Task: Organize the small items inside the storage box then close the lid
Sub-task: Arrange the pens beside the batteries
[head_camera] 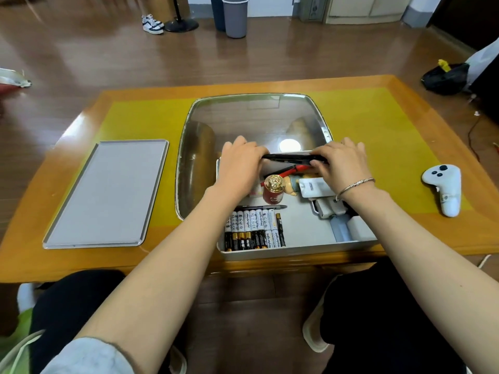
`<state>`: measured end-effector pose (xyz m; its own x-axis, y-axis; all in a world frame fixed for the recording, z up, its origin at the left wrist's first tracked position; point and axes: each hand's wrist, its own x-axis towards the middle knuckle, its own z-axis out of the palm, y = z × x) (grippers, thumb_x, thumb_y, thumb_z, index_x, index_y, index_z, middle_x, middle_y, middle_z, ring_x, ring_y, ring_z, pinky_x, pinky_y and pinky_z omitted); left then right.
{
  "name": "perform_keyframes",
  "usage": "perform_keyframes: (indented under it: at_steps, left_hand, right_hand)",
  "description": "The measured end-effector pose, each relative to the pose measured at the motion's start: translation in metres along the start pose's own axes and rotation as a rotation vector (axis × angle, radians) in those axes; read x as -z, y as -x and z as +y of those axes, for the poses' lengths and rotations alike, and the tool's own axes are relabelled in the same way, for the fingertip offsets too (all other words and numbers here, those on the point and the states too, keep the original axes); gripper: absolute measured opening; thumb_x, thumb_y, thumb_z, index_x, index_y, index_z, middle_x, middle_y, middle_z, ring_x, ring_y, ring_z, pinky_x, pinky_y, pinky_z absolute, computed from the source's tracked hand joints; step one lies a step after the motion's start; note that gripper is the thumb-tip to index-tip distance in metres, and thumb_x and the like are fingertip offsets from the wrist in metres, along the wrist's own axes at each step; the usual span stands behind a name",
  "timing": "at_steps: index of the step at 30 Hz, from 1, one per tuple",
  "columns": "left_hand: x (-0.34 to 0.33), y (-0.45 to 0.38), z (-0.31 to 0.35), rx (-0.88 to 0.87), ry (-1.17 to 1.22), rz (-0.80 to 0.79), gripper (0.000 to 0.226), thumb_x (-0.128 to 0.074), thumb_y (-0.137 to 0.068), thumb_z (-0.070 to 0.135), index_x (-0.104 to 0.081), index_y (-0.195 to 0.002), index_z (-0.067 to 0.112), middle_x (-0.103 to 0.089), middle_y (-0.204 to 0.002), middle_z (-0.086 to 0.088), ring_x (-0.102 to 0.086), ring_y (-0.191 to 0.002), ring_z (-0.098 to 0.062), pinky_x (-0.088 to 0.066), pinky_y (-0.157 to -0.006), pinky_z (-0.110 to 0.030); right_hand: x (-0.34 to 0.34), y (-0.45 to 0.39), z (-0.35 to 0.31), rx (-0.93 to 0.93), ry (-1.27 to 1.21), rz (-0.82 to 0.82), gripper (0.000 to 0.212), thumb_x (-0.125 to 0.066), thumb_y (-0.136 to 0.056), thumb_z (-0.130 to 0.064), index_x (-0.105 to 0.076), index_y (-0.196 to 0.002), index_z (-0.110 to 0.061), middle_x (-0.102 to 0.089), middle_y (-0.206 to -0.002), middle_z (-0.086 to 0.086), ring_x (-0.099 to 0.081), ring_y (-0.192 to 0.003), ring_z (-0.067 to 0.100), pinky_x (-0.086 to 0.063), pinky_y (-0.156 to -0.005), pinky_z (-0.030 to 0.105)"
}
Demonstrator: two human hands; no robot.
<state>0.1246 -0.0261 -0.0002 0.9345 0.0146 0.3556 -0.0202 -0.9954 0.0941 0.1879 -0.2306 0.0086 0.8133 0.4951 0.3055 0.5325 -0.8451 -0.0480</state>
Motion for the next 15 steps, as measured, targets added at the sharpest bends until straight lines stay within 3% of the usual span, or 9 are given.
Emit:
perform_keyframes:
  at_steps: [3,7,10,12,15]
  left_hand:
    - [0.005,0.012,-0.009,0.017,0.046,0.023,0.023,-0.05,-0.097,0.03,-0.068,-0.108,0.02,-0.067,-0.099,0.0,-0.048,-0.097,-0.025,-0.024,-0.071,-0.032]
    - [0.01,0.038,-0.029,0.161,0.13,0.111,0.023,-0.055,-0.094,0.032,-0.071,-0.103,0.019,-0.07,-0.094,-0.002,-0.051,-0.092,-0.024,-0.031,-0.072,-0.033]
    - [0.012,0.054,-0.038,0.277,0.173,0.162,0.023,-0.056,-0.094,0.03,-0.071,-0.103,0.017,-0.071,-0.094,-0.003,-0.051,-0.091,-0.024,-0.035,-0.073,-0.034]
    - [0.012,0.061,-0.039,0.337,0.185,0.163,0.023,-0.055,-0.095,0.03,-0.07,-0.105,0.017,-0.07,-0.096,-0.003,-0.05,-0.093,-0.024,-0.036,-0.074,-0.034]
    - [0.01,0.069,-0.035,0.383,0.228,0.172,0.022,-0.056,-0.095,0.029,-0.07,-0.106,0.017,-0.07,-0.098,-0.004,-0.05,-0.094,-0.023,-0.036,-0.076,-0.034]
  right_hand:
    - [0.007,0.0,-0.003,0.045,-0.054,0.023,0.019,-0.061,-0.088,-0.026,-0.068,-0.104,-0.018,-0.066,-0.099,0.006,-0.05,-0.097,0.031,-0.026,-0.075,0.034]
    - [0.018,0.02,-0.003,0.049,-0.174,-0.018,0.019,-0.066,-0.085,-0.022,-0.07,-0.101,-0.012,-0.066,-0.094,0.012,-0.057,-0.092,0.033,-0.045,-0.079,0.038]
    - [0.022,0.039,-0.004,0.119,-0.191,-0.235,0.019,-0.069,-0.082,-0.024,-0.072,-0.099,-0.015,-0.069,-0.097,0.009,-0.061,-0.096,0.029,-0.048,-0.083,0.034]
    - [0.019,0.048,-0.008,0.139,-0.155,-0.418,0.019,-0.07,-0.081,-0.026,-0.073,-0.099,-0.019,-0.07,-0.097,0.003,-0.062,-0.096,0.022,-0.045,-0.081,0.025]
    - [0.017,0.051,-0.009,0.103,-0.125,-0.562,0.027,-0.074,-0.077,-0.031,-0.071,-0.103,-0.024,-0.068,-0.101,-0.003,-0.061,-0.097,0.017,-0.044,-0.082,0.023]
